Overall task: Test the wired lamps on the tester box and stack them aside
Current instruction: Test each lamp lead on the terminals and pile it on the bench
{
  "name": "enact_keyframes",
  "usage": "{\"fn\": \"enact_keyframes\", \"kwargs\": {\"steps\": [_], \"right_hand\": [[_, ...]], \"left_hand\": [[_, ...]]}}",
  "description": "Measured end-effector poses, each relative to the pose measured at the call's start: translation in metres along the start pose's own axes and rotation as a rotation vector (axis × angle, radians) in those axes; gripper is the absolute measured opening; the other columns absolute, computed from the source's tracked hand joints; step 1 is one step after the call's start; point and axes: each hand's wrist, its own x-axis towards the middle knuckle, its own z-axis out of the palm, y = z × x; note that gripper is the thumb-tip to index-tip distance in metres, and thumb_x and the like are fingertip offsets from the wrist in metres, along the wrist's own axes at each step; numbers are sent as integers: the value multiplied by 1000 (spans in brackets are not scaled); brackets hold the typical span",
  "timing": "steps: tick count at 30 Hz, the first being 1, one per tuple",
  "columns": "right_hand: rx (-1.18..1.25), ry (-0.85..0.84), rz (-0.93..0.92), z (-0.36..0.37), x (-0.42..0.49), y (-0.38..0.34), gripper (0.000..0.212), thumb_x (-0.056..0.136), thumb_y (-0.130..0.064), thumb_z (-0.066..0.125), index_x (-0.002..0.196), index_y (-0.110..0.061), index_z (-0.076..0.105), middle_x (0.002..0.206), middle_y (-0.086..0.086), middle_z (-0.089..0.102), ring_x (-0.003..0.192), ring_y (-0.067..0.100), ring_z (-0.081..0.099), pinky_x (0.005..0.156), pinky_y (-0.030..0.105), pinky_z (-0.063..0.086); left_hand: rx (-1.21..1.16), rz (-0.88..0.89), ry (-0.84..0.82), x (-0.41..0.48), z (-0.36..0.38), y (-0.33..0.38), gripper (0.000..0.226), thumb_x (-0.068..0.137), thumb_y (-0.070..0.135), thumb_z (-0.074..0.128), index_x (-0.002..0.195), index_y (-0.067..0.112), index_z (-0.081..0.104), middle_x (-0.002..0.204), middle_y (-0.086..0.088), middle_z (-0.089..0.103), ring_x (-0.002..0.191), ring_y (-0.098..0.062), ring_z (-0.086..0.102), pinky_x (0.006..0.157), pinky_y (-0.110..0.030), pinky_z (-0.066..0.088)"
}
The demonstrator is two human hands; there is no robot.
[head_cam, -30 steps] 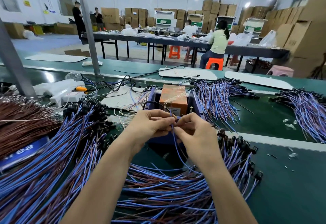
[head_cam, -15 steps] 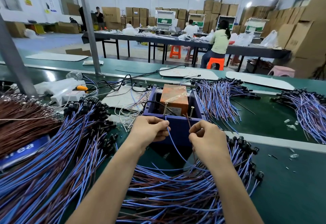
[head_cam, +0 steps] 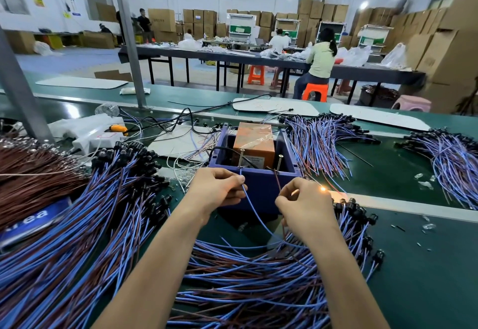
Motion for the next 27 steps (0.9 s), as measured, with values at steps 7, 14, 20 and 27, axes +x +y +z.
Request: {"fn": "enact_keyframes", "kwargs": {"steps": [7,14,20,27], "right_hand": [[15,-30,7,-4,-2,-2,10,83,-8,60,76,-15,58,79,10,67,72,27,68,73,42,59],[49,-229,-159,-2,-11,-11,20,82,-8,59,81,-26,52,75,6,68,56,17,56,58,25,48],[-62,-362,-261,13,-17,-15,12,89,-17,60,84,-29,62,85,-8,66,63,4,54,60,16,42],[-40,-417,-284,24,-23,-19,8,93,-23,58,94,-23,66,90,-7,65,65,2,53,60,12,39]], "left_hand": [[22,-2,-7,0,-2,0,11,88,6,65,77,5,67,64,-4,72,54,-10,66,51,-19,53],[188,-29,-107,4,-15,1,10,91,10,61,83,6,65,64,-1,71,52,-8,64,51,-19,52],[816,-59,-60,17,-75,0,33,85,-10,45,92,9,71,86,-10,71,72,-15,64,59,-16,49],[1222,-174,-42,26,-90,-25,39,80,1,61,114,18,66,113,-8,67,105,-23,62,90,-27,49]]}}
